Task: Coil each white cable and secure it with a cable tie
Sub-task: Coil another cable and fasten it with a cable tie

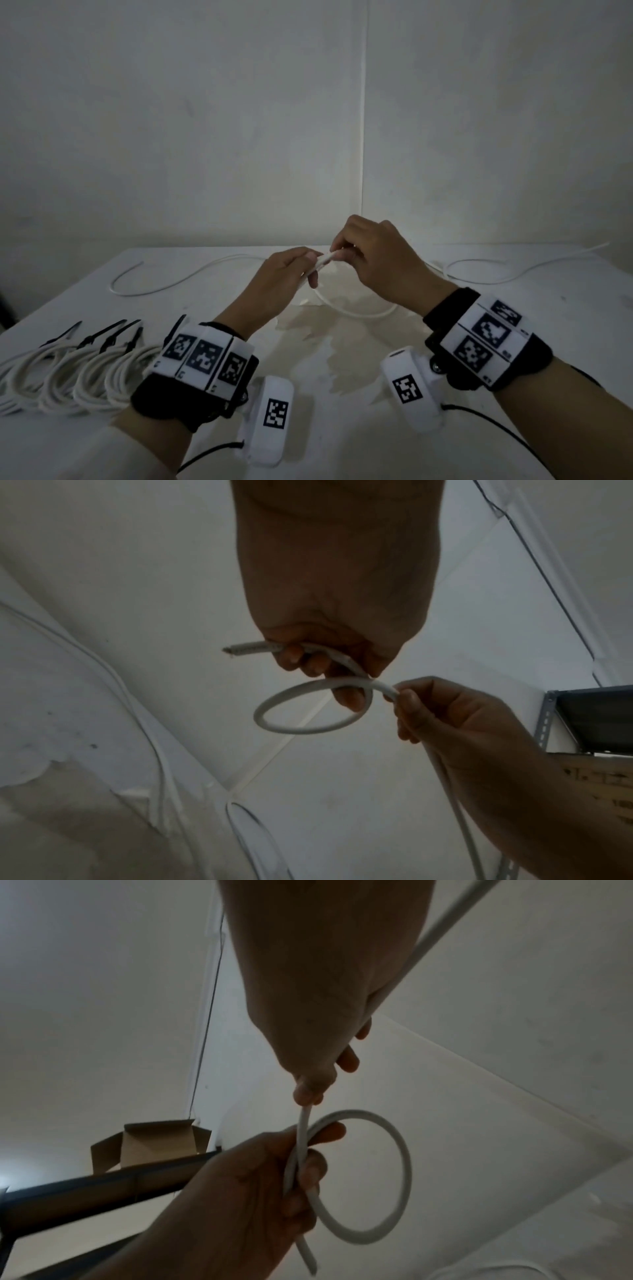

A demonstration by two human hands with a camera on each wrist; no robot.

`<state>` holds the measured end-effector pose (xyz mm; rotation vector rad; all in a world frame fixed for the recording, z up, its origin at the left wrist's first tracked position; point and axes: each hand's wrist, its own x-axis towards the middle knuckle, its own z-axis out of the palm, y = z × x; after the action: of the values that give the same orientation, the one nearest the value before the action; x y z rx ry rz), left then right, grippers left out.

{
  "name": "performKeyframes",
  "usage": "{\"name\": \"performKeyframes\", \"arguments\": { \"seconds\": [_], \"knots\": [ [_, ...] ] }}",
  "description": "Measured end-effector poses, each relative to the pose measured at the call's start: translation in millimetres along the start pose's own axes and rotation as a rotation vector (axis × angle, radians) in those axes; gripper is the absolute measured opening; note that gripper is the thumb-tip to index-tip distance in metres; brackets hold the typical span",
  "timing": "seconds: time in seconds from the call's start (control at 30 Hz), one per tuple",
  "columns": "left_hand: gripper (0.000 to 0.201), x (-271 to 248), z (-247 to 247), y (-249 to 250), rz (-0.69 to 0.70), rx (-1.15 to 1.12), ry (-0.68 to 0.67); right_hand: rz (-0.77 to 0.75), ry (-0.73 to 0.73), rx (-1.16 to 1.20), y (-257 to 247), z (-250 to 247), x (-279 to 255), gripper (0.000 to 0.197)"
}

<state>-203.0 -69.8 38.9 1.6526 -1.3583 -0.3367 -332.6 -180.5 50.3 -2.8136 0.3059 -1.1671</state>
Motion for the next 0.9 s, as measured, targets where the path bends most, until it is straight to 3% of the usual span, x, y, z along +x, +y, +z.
{"name": "performKeyframes", "arguments": {
  "seconds": [0.07,0.2,0.37,0.5,0.7,0.9],
  "knots": [
    [0.049,0.3,-1.3,2.9,-0.026,-0.013,-0.028,0.099,-0.045,0.087,6.1,-1.3,1.5,0.016],
    [0.026,4.8,-1.4,3.5,-0.045,-0.094,-0.045,0.248,-0.095,0.251,2.5,-2.0,2.8,0.012],
    [0.032,4.9,-7.3,7.1,-0.052,-0.224,-0.098,0.397,-0.279,0.517,-4.6,-8.6,5.1,0.025],
    [0.03,8.9,-8.8,7.7,-0.071,-0.201,-0.049,0.451,-0.264,0.606,-6.5,-17.4,7.7,0.024],
    [0.028,13.6,-10.0,7.3,0.039,0.043,0.066,0.572,-0.221,0.758,-7.2,-17.4,7.8,0.017],
    [0.019,10.6,-6.1,7.9,0.035,0.083,0.13,0.635,-0.227,0.769,-7.2,-14.1,6.9,0.017]
  ]
}}
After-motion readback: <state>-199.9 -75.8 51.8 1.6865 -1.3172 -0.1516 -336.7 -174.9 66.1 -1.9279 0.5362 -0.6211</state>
